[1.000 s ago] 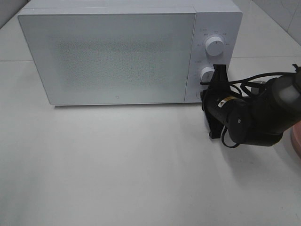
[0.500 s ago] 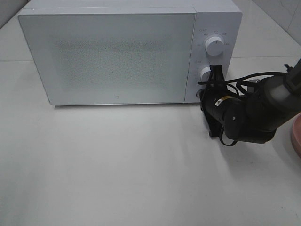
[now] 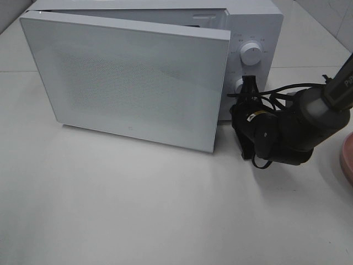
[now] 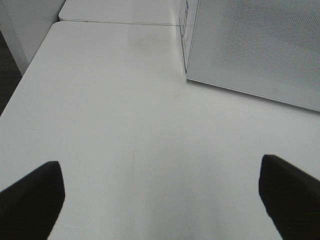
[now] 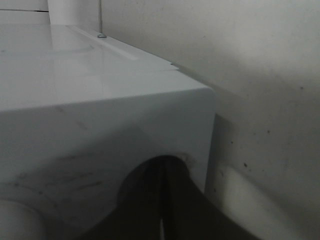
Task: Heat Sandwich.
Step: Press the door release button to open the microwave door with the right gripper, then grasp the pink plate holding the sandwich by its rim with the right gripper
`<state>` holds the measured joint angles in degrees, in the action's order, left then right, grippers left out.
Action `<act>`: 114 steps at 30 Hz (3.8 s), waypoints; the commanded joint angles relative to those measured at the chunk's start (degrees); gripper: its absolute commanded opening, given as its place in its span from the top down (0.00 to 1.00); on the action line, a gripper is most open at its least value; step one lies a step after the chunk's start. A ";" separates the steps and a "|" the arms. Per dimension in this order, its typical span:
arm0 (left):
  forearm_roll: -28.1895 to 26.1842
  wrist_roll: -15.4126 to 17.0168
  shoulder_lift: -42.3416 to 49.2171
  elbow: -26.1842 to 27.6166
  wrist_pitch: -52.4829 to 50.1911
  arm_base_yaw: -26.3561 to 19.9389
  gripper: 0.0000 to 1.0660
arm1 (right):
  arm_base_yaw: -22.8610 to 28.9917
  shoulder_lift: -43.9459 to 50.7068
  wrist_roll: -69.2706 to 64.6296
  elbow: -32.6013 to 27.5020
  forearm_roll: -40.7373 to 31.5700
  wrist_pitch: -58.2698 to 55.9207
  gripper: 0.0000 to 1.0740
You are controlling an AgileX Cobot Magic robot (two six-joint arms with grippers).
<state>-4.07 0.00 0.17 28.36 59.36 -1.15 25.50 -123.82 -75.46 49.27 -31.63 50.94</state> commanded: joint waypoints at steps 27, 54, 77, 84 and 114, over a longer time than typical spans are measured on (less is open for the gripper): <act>0.00 0.00 1.60 -0.11 -0.52 -0.11 0.03 | -2.12 3.21 -2.35 2.01 5.90 3.61 0.99; 0.00 0.00 1.60 -0.11 -0.52 -0.11 0.03 | -2.06 8.94 -11.63 -12.32 14.38 4.24 1.00; 0.00 0.00 1.60 -0.11 -0.52 -0.11 0.03 | -2.06 27.73 -8.25 -26.07 23.49 -12.20 0.97; 0.00 0.00 1.60 -0.11 -0.52 -0.11 0.03 | -2.06 34.72 0.17 -25.27 24.29 -24.41 0.96; 0.00 0.00 1.60 -0.11 -0.52 -0.11 0.03 | -2.12 38.45 69.56 -7.62 34.03 -81.93 0.89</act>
<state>-4.07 0.00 0.17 28.36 59.36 -1.15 23.84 -85.77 -7.10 41.31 1.09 -29.45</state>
